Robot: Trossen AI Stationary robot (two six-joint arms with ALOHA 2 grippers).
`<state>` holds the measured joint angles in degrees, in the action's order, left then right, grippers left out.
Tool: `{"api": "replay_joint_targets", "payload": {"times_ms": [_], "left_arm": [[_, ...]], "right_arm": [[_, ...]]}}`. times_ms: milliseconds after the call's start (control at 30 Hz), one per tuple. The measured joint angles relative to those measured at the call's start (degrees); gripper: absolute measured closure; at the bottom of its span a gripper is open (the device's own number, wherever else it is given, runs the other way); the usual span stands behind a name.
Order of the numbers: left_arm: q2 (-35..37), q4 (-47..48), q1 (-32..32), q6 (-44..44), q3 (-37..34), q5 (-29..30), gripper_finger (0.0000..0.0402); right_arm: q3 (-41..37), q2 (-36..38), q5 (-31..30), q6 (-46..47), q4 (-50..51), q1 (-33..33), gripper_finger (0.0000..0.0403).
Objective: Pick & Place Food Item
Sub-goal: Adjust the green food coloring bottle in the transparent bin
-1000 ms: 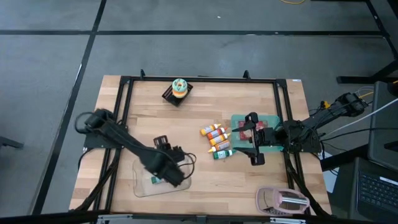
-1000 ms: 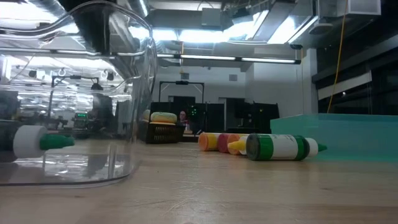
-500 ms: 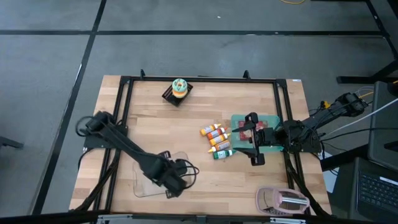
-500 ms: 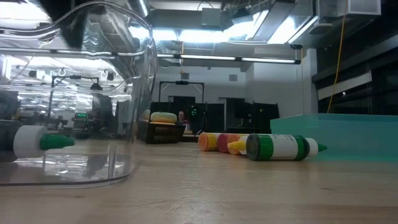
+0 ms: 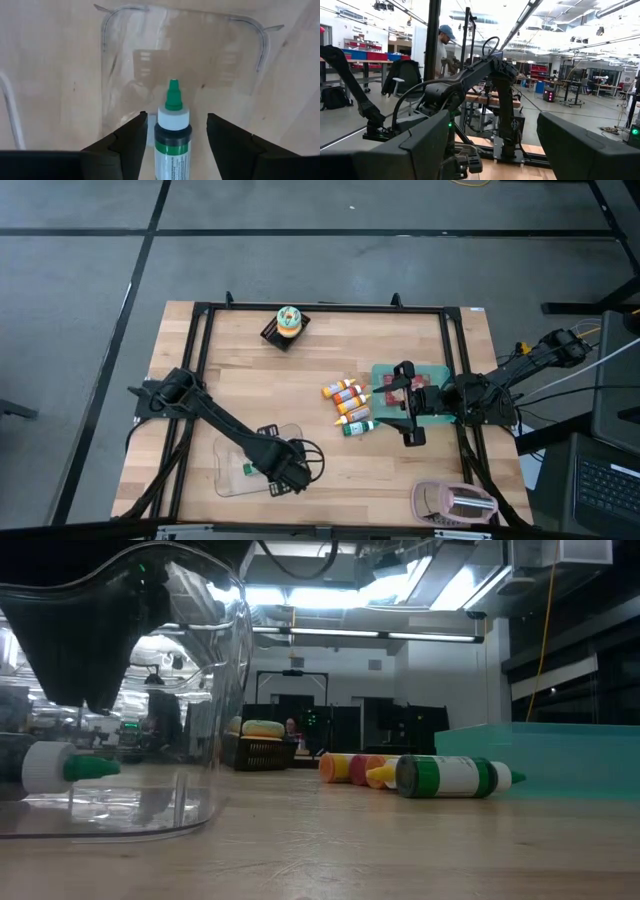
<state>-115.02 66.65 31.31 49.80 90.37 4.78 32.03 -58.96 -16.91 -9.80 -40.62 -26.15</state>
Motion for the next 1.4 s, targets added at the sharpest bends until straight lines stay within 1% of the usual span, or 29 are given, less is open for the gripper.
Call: {"api": "replay_joint_targets", "payload": {"times_ms": [367,600,800,867,1000,1100,1200,1267,1367,1400], "left_arm": [[0.0,-0.73,-0.26,0.04,-0.22,0.4,0.0205],[-0.02,-5.22,-0.76,0.06,-6.1,-3.23,0.0205],[-0.01,-5.82,-0.51,-0.37,-6.63,-1.53,0.0205],[0.02,-8.15,-0.79,-0.75,-8.03,-2.0,0.0206],[0.28,-13.63,-1.05,-1.07,-11.3,-5.21,0.0206],[0.5,-15.03,-1.05,0.21,-13.17,-5.26,0.0206],[0.44,-14.68,-0.87,1.08,-13.33,-4.73,0.022],[0.39,-14.65,-0.87,1.11,-13.33,-4.62,0.0242],[0.33,-14.54,-0.87,1.2,-13.37,-4.53,0.0287],[0.33,-14.51,-0.85,1.26,-13.38,-4.49,0.0292]], "right_arm": [[0.0,0.0,-0.02,0.17,0.0,0.0,0.0107],[0.02,0.0,0.0,0.22,0.0,0.0,0.0107],[0.02,0.0,-0.02,0.17,0.0,0.0,0.0107],[0.02,0.0,-0.04,0.15,0.0,0.0,0.0107],[0.02,0.0,-0.04,0.15,0.0,0.0,0.0108],[0.02,0.0,-0.04,0.16,0.0,0.0,0.0108],[0.02,0.0,-0.04,0.17,0.02,0.0,0.0108],[0.02,0.0,-0.04,0.17,0.02,0.0,0.0108],[0.02,0.0,-0.09,0.18,0.02,0.0,0.0108],[0.02,0.0,-0.08,0.17,0.02,0.01,0.0108]]}}
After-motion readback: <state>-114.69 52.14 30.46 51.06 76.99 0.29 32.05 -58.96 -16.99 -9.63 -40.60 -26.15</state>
